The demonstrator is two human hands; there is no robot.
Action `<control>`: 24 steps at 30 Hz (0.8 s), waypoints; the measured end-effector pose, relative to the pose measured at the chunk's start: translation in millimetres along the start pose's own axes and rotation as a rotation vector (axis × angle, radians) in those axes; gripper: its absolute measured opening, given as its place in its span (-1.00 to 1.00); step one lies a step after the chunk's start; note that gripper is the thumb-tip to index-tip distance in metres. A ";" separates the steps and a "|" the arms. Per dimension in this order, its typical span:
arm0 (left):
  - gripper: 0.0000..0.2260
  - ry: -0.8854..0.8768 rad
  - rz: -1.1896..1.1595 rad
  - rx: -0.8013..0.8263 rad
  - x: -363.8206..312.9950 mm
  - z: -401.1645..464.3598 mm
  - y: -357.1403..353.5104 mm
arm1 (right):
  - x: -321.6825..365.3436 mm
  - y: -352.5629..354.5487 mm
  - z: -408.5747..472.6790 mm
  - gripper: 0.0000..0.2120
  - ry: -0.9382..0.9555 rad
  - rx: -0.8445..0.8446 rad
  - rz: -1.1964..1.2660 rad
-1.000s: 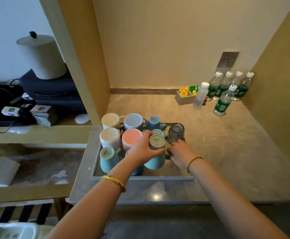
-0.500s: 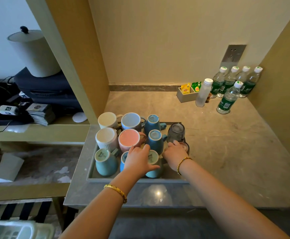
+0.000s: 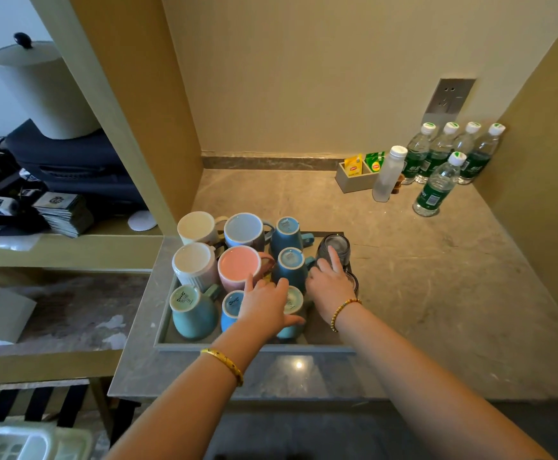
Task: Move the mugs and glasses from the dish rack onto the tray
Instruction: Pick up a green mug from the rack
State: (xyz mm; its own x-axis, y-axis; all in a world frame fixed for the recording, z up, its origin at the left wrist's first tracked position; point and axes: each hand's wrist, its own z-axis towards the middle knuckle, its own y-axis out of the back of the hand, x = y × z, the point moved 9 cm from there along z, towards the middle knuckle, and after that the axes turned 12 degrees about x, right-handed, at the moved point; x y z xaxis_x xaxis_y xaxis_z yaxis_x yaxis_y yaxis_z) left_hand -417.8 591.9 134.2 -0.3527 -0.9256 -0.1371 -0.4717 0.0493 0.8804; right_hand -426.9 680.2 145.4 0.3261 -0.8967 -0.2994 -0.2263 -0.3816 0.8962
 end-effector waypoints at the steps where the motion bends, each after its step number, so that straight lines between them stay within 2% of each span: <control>1: -0.41 -0.053 -0.005 0.047 0.2 1.5 1.4 | -6.1 3.2 -3.1 -0.77 -0.018 -0.025 0.026; 4: -0.45 -0.125 -0.033 0.133 5.5 3.1 9.5 | -19.1 12.1 -11.9 -0.73 -0.025 -0.094 0.132; 7: -0.47 -0.141 -0.008 0.115 -1.5 3.8 14.1 | -18.7 14.8 -21.4 -0.68 0.035 -0.102 0.262; 11: -0.53 -0.179 0.047 0.061 -8.9 5.4 14.0 | 2.1 0.2 -29.1 -0.64 0.116 0.046 0.338; 15: -0.58 -0.253 -0.039 0.178 -3.6 6.3 12.6 | 8.7 -15.4 -35.2 -0.31 0.066 0.207 0.531; 17: -0.58 -0.260 -0.015 0.194 -3.1 6.9 17.1 | 10.7 -13.4 -35.2 -0.32 0.048 0.229 0.622; 21: -0.55 -0.265 0.075 0.213 -7.0 6.0 21.7 | 15.1 -10.8 -30.9 -0.52 0.012 0.250 0.700; 24: -0.55 -0.286 0.076 0.221 -9.2 5.9 22.0 | 14.8 -12.9 -30.9 -0.55 -0.013 0.265 0.718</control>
State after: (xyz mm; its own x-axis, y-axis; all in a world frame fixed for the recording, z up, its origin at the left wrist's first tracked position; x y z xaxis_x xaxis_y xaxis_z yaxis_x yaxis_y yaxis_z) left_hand -429.7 603.7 152.2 -0.5898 -0.7758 -0.2242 -0.5882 0.2225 0.7775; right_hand -390.8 678.8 139.5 0.0050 -0.9468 0.3217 -0.5915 0.2566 0.7644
